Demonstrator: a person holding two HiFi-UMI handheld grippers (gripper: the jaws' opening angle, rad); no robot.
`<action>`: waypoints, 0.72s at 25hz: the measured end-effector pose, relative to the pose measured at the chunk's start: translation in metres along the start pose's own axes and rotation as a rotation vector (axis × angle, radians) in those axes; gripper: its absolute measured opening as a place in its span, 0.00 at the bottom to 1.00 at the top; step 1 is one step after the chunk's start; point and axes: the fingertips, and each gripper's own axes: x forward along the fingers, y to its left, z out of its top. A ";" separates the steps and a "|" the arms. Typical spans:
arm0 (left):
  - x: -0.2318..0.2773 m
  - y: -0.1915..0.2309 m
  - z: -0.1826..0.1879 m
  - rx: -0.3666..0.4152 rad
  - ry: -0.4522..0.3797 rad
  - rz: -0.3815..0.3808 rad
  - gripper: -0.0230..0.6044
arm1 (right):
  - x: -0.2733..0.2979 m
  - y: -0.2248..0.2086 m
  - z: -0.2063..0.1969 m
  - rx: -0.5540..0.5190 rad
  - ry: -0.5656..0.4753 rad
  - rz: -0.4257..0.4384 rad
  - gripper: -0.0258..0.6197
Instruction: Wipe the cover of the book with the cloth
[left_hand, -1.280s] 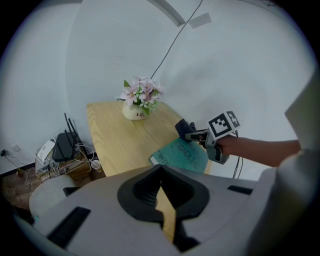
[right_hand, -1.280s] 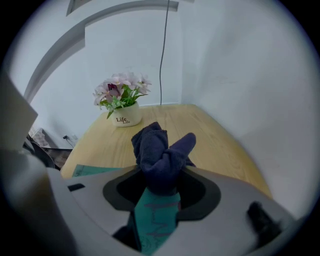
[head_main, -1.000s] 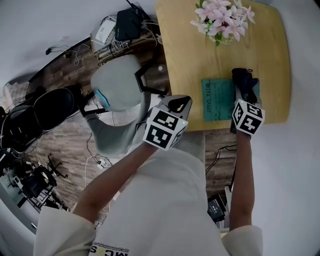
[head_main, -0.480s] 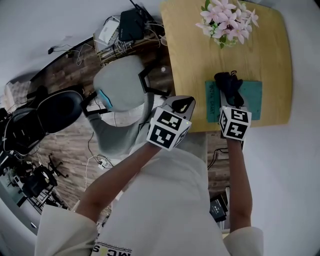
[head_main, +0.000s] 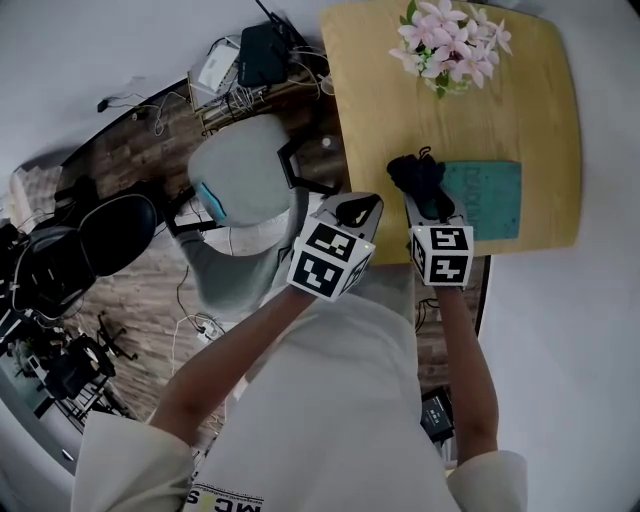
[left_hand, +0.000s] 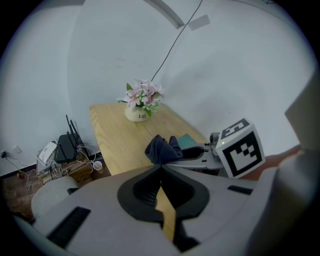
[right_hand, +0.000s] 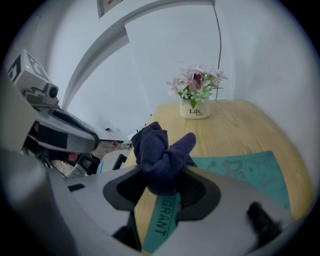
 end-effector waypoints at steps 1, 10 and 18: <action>-0.001 0.000 0.000 0.001 -0.001 0.001 0.05 | -0.001 0.004 -0.001 0.004 0.003 0.027 0.32; -0.011 -0.006 0.004 0.012 -0.027 0.011 0.05 | -0.029 0.020 0.003 0.014 -0.060 0.108 0.32; -0.028 -0.022 0.023 0.050 -0.079 -0.002 0.05 | -0.092 -0.006 0.027 0.028 -0.183 0.034 0.32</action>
